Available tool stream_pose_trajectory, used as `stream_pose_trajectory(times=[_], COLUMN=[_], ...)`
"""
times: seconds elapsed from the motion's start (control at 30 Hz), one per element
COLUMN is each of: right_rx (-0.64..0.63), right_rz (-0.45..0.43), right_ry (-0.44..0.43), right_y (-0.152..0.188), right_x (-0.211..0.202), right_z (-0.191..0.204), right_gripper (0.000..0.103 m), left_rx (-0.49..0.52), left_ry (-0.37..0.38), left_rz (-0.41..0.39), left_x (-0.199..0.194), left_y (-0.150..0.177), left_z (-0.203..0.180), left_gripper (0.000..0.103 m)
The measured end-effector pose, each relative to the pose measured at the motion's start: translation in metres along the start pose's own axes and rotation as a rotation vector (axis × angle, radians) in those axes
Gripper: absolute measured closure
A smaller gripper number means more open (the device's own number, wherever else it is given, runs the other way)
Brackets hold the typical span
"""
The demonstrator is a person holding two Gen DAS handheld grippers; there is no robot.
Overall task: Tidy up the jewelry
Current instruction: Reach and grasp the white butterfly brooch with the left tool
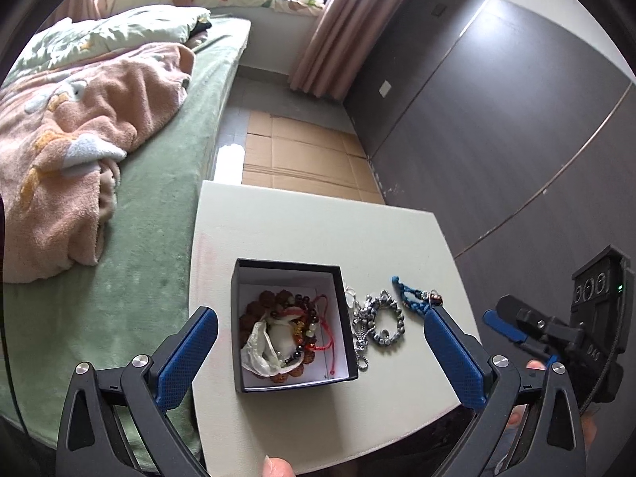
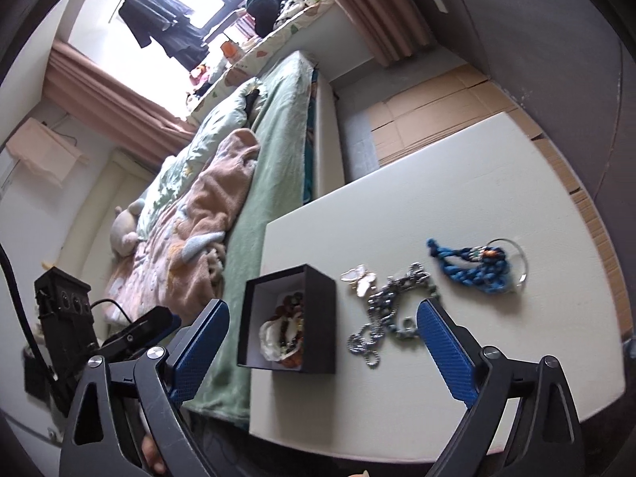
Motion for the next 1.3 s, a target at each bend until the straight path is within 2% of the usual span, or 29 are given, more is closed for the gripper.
stream_pose_trajectory(times=[0.1,0.43,0.57,0.7,0.8,0.97,1.1,1.2,1.3], right_rx=[0.013,0.141,0.153,0.176,0.188,0.194,0.2,0.209,0.213], right_rz=[-0.019,-0.06,-0.083,-0.1,-0.107,-0.107,-0.1,-0.096,-0.091], right_ry=[0.006,0.04,0.067,0.081,0.077,0.071,0.061,0.058,0.052], right_y=[-0.003,-0.001,0.001,0.003,0.003,0.003,0.002,0.002,0.002], right_x=[-0.011,-0.044,-0.057,-0.065,-0.071,-0.075,-0.076,-0.075,-0.075], right_z=[-0.01,-0.056,-0.072,-0.092,-0.101,-0.109,-0.114,-0.118,-0.12], right_gripper=[0.0,0.0,0.0,0.0,0.0,0.0,0.0,0.0,0.0], left_rx=[0.048,0.182,0.229,0.317,0.403,0.575,0.695,0.754,0.774], left_ry=[-0.03,-0.049,-0.067,-0.122,-0.167,-0.236,-0.289,-0.329,-0.352], left_rz=[0.005,0.065,0.097,0.142,0.178,0.215,0.277,0.318,0.374], left_x=[0.004,0.026,0.04,0.061,0.076,0.096,0.12,0.136,0.152], left_y=[0.002,0.005,0.002,-0.003,-0.006,-0.009,-0.005,-0.003,-0.003], left_z=[-0.015,-0.071,-0.088,-0.103,-0.111,-0.125,-0.129,-0.128,-0.124], left_gripper=[0.0,0.002,0.017,0.03,0.034,0.034,0.039,0.04,0.046])
Point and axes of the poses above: each gripper's, at about its wrist camera, not at the fingertips, and x roughly the way its jaws point, z to its left, y to its underside, the point moved 5 cm from there along x, roughly the way its jaws point, and after that the axes turned 14 degrees about -y, right-handed, at the moved point
